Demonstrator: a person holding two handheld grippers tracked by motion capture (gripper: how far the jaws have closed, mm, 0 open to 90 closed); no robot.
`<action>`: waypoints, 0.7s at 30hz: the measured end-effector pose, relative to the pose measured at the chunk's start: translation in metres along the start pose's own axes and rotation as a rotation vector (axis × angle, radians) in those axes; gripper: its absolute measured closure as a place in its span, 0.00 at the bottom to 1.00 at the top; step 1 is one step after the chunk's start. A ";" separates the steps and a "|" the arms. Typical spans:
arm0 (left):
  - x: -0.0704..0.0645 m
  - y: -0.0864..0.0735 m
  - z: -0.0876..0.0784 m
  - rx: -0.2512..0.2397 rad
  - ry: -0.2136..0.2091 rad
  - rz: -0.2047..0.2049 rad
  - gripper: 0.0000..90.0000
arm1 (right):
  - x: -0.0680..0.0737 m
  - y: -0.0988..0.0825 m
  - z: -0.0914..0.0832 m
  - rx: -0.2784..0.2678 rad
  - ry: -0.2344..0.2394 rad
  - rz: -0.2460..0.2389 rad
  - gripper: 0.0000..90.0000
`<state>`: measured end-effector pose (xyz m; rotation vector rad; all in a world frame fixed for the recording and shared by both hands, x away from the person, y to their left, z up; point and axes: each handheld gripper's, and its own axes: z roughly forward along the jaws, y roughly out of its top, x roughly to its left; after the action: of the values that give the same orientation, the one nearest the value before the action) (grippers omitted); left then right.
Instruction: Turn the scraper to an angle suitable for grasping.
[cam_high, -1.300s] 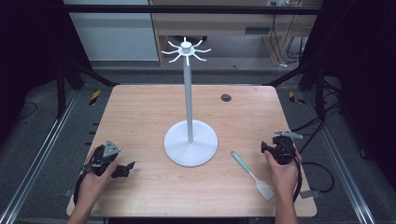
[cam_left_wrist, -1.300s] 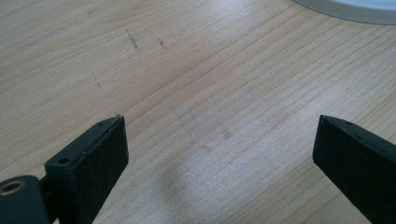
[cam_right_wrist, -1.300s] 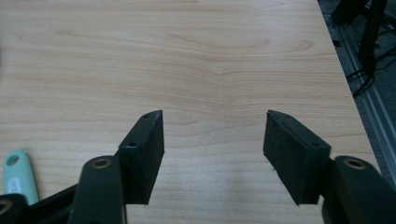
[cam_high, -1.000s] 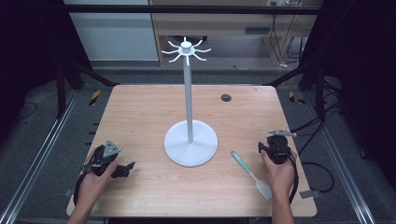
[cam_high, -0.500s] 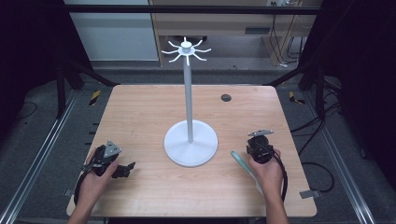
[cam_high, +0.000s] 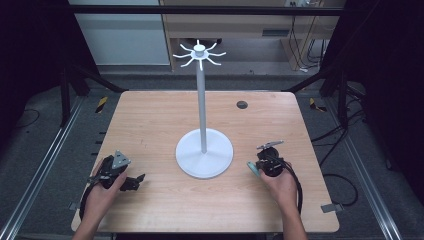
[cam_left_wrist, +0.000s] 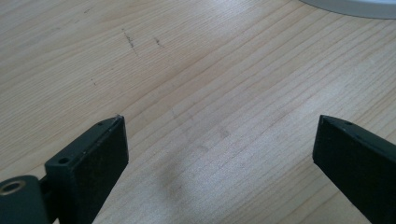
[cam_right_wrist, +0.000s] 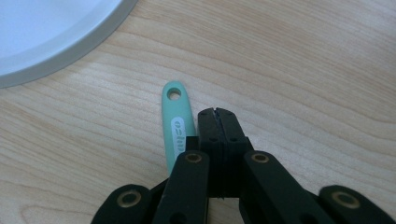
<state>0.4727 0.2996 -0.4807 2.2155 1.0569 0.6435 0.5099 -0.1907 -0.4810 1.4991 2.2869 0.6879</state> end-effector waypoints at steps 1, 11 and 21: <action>0.000 0.000 0.000 0.000 0.000 0.000 0.03 | 0.000 0.000 0.000 0.000 0.000 0.000 1.00; 0.000 0.000 0.000 0.003 0.000 0.007 0.04 | 0.009 -0.002 -0.001 0.010 0.099 -0.050 1.00; 0.000 0.000 0.000 0.009 0.003 0.010 0.04 | 0.021 -0.001 -0.010 -0.012 0.129 -0.099 1.00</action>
<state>0.4725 0.2993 -0.4809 2.2291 1.0534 0.6482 0.4953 -0.1741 -0.4732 1.3625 2.4286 0.7899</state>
